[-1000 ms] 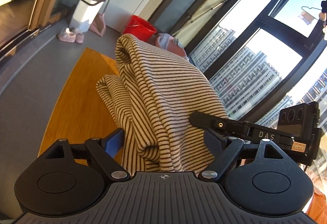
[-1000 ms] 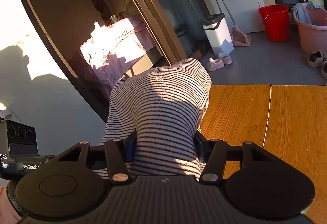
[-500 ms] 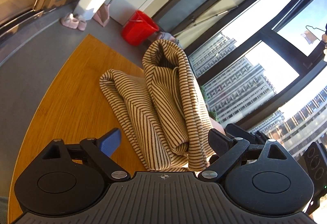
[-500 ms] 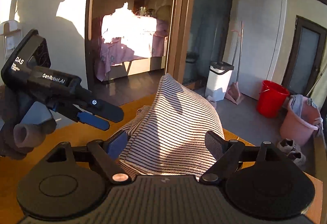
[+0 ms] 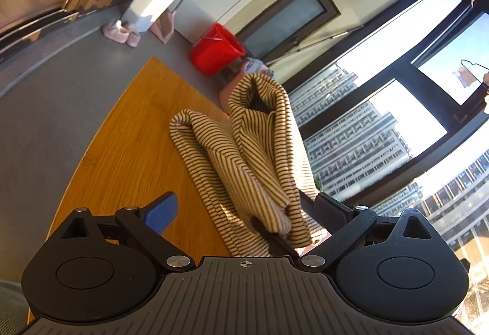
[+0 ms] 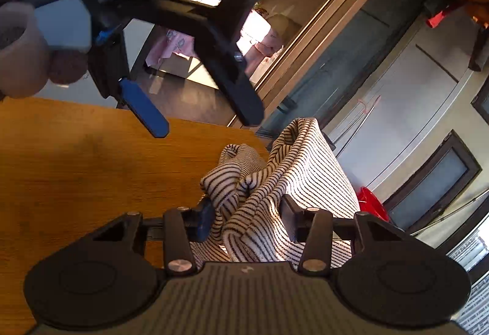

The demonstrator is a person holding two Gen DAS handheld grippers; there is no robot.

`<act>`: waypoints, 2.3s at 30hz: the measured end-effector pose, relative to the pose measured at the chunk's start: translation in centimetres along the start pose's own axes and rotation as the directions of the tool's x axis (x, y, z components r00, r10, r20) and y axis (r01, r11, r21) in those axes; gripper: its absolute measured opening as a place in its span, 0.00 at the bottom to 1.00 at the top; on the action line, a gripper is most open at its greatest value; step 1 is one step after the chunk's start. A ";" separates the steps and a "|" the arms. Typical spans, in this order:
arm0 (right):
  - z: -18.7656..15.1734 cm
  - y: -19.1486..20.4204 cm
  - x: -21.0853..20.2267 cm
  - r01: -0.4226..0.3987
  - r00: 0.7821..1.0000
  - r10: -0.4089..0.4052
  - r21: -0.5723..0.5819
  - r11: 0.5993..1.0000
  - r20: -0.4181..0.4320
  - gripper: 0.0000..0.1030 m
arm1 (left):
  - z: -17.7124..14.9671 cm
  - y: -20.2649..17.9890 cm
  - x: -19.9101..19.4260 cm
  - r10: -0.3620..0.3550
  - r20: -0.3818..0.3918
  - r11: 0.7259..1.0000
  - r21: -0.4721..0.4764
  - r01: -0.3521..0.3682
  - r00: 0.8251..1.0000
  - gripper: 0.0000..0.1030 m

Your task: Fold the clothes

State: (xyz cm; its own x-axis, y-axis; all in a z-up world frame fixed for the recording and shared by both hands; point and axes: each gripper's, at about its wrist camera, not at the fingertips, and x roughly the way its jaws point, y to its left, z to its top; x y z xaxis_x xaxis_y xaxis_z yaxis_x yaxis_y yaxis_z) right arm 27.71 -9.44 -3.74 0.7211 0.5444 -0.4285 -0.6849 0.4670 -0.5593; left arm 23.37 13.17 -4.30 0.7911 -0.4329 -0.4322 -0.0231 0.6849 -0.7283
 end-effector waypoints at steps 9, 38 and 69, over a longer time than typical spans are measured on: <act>-3.7 2.1 0.0 0.035 0.992 -0.075 -0.349 0.936 -0.103 0.36 | -0.9 0.1 1.1 0.027 -0.048 1.000 -0.012 -0.028 0.998 0.97; -8.6 -11.4 -1.1 -0.174 0.963 0.268 0.740 0.650 -0.009 0.68 | 0.3 0.0 -1.1 0.046 0.050 0.999 -0.028 -0.045 0.998 0.98; -9.9 -9.2 -6.5 -0.146 0.989 0.134 0.664 0.733 0.070 0.87 | 1.7 -8.7 4.9 -0.001 0.069 0.951 0.308 -0.020 0.998 0.34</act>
State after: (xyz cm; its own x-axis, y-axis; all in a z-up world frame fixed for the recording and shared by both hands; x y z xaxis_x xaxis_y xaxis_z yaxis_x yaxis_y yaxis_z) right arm 30.39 -24.14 -2.85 0.6139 0.6496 -0.4485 -0.6770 0.7255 0.1242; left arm 28.50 6.10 0.77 0.8317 -0.3920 -0.3933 0.1502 0.8407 -0.5203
